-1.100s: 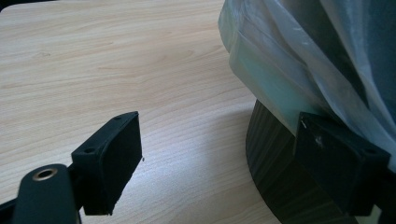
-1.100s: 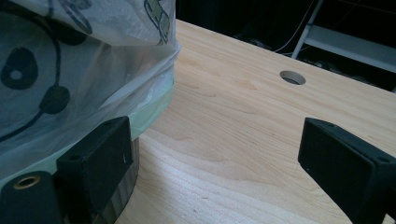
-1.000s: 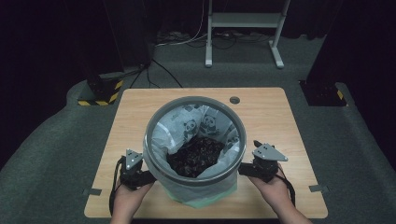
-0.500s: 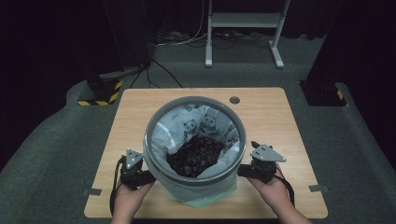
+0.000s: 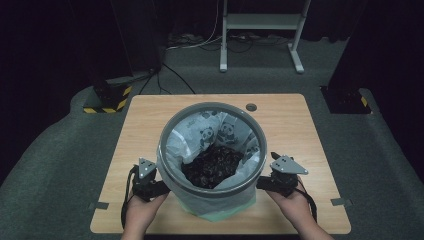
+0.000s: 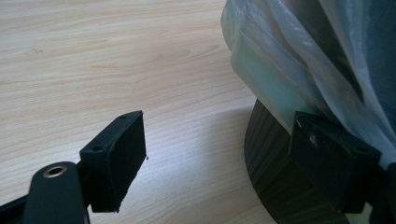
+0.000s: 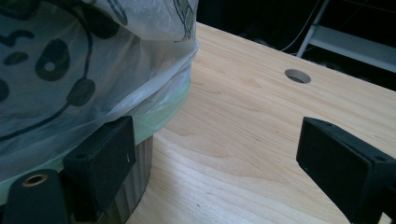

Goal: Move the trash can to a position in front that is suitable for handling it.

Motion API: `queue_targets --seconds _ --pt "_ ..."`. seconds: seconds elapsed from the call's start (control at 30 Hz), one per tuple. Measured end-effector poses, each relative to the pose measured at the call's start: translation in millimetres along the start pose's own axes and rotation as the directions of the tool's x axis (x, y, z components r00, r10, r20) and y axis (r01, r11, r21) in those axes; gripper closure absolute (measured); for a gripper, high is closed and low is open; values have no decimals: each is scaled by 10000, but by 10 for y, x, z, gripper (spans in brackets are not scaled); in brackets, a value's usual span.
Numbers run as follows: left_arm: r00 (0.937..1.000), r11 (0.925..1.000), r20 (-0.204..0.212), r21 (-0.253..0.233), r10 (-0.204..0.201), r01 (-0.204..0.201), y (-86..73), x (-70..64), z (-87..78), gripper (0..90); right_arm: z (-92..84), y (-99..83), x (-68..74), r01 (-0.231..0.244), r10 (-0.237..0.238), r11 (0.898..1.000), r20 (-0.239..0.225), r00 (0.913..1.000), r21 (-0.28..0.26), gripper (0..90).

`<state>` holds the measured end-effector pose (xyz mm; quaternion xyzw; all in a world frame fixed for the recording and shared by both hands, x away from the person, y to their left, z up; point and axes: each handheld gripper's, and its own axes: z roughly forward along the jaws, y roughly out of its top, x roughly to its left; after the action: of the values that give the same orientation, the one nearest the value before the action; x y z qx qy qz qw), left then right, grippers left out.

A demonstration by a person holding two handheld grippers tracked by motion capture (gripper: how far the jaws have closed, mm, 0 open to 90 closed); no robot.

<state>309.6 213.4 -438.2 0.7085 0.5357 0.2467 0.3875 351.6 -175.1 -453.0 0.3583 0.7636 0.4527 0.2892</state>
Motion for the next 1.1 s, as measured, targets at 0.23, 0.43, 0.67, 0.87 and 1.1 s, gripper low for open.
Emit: queue_targets --seconds 0.23,0.43,0.67,0.87,1.1 --pt "9998 9999 117 24 130 -130 61 -102 91 196 -69 -51 -75 -242 241 9997 300 9993 27 117" --pt "9995 9998 266 62 178 -180 128 -214 211 206 -150 -102 -168 -491 486 9988 659 9966 70 119" --pt "9986 9992 363 109 376 -380 224 -371 374 228 -252 -169 -284 -775 762 9970 1183 9900 60 126" --pt "9967 9981 588 227 553 -568 284 -513 519 243 -344 -227 -387 -1037 1015 9946 1610 9817 59 127" --pt "9940 9983 1000 334 442 -478 365 -671 697 247 -453 -300 -537 -1368 1328 9906 2200 9664 29 129"
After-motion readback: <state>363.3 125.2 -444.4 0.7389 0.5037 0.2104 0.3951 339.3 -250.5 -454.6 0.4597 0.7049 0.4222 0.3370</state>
